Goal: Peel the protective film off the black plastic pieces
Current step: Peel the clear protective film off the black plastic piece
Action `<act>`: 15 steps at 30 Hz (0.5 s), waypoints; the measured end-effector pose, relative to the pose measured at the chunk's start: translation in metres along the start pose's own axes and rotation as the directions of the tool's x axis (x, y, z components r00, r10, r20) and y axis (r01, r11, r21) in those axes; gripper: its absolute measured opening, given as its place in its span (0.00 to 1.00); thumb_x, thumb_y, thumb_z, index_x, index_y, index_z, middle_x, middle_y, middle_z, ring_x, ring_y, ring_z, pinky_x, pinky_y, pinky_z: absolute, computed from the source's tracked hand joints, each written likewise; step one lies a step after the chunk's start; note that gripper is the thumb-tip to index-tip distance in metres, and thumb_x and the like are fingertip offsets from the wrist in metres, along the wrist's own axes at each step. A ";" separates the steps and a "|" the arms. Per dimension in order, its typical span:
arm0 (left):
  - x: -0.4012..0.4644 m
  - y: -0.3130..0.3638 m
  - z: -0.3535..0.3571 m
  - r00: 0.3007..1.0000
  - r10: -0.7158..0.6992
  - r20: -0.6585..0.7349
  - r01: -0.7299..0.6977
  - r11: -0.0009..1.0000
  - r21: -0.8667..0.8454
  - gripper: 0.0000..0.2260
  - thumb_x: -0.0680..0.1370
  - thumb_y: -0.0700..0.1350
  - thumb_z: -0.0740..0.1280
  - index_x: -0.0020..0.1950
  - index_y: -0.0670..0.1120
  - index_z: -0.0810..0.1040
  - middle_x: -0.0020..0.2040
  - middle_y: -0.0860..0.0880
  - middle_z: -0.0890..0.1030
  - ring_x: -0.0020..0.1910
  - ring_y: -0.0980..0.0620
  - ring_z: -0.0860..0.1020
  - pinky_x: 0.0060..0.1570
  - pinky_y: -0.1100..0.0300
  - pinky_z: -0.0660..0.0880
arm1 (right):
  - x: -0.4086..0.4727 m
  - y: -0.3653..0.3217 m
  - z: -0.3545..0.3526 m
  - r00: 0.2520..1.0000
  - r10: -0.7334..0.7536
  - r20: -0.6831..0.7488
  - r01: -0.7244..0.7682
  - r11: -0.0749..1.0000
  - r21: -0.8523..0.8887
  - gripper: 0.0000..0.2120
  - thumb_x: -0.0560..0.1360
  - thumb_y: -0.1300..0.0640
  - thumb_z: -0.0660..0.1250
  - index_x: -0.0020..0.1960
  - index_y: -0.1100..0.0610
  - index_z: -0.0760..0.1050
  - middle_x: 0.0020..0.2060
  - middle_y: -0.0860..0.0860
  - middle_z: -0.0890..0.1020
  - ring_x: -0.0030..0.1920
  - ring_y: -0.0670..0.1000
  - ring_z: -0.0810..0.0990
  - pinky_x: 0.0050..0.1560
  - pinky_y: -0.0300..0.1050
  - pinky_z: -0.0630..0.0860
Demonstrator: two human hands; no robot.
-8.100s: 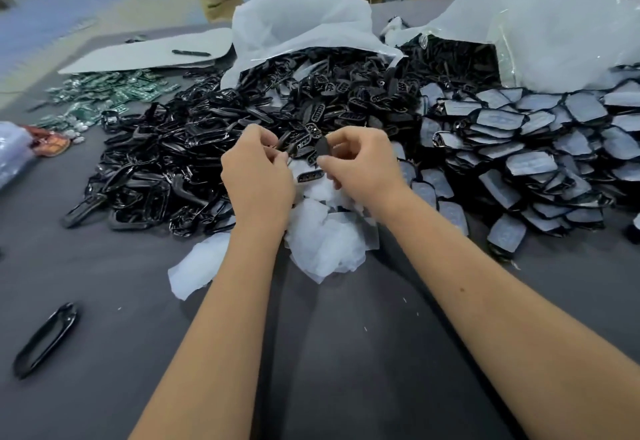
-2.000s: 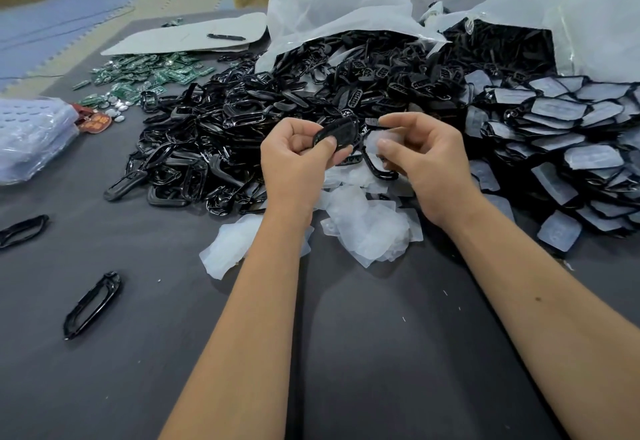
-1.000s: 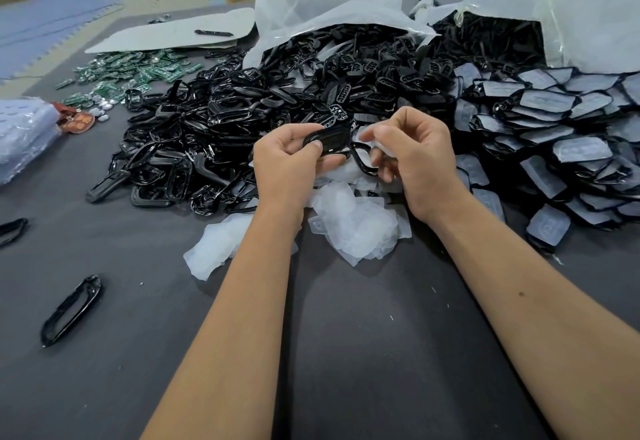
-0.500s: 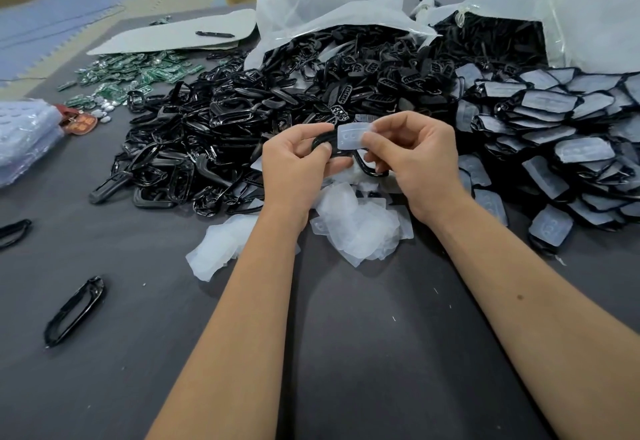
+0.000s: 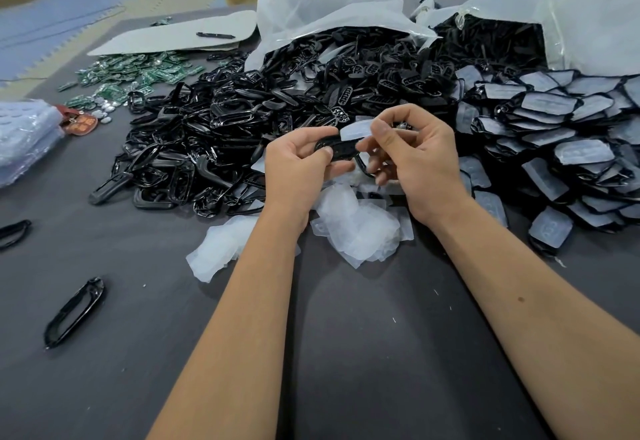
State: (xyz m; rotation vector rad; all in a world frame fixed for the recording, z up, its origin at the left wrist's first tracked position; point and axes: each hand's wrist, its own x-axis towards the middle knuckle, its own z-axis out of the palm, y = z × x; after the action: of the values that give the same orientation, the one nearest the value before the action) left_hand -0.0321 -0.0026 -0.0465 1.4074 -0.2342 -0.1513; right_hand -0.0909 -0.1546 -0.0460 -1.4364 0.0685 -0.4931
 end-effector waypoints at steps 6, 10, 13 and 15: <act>0.000 -0.002 -0.001 1.000 0.008 0.024 -0.008 1.000 -0.019 0.14 0.80 0.26 0.61 0.56 0.39 0.83 0.48 0.42 0.88 0.41 0.40 0.88 0.44 0.56 0.84 | 0.000 0.004 -0.001 0.999 0.000 -0.047 -0.002 0.999 -0.051 0.05 0.77 0.59 0.76 0.47 0.60 0.82 0.37 0.55 0.86 0.34 0.55 0.85 0.32 0.46 0.81; -0.001 0.000 -0.001 0.998 0.016 0.056 -0.014 0.999 -0.036 0.16 0.79 0.26 0.60 0.56 0.38 0.84 0.47 0.40 0.88 0.44 0.39 0.87 0.45 0.53 0.85 | 0.002 0.007 0.000 0.997 -0.051 -0.051 0.044 0.991 -0.126 0.08 0.74 0.66 0.78 0.50 0.62 0.81 0.37 0.55 0.87 0.34 0.51 0.86 0.32 0.40 0.79; -0.001 0.002 0.000 0.998 0.006 0.058 -0.002 0.998 -0.063 0.17 0.78 0.27 0.57 0.55 0.36 0.84 0.47 0.38 0.87 0.46 0.40 0.87 0.46 0.53 0.85 | 0.004 0.010 0.002 0.993 -0.108 -0.040 0.097 0.975 -0.201 0.04 0.74 0.65 0.78 0.47 0.61 0.84 0.37 0.53 0.87 0.34 0.48 0.84 0.35 0.38 0.78; -0.001 0.003 0.002 0.998 -0.006 0.061 0.010 0.997 -0.076 0.18 0.78 0.27 0.56 0.54 0.36 0.84 0.49 0.36 0.86 0.47 0.41 0.87 0.44 0.54 0.84 | 0.004 0.011 0.002 0.991 -0.131 -0.036 0.119 0.967 -0.227 0.03 0.74 0.64 0.77 0.47 0.60 0.85 0.38 0.52 0.87 0.35 0.46 0.84 0.37 0.38 0.78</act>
State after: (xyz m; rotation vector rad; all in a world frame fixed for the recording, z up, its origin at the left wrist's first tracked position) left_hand -0.0337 -0.0035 -0.0435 1.3293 -0.2701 -0.2078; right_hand -0.0831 -0.1537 -0.0552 -1.6568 0.0762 -0.6417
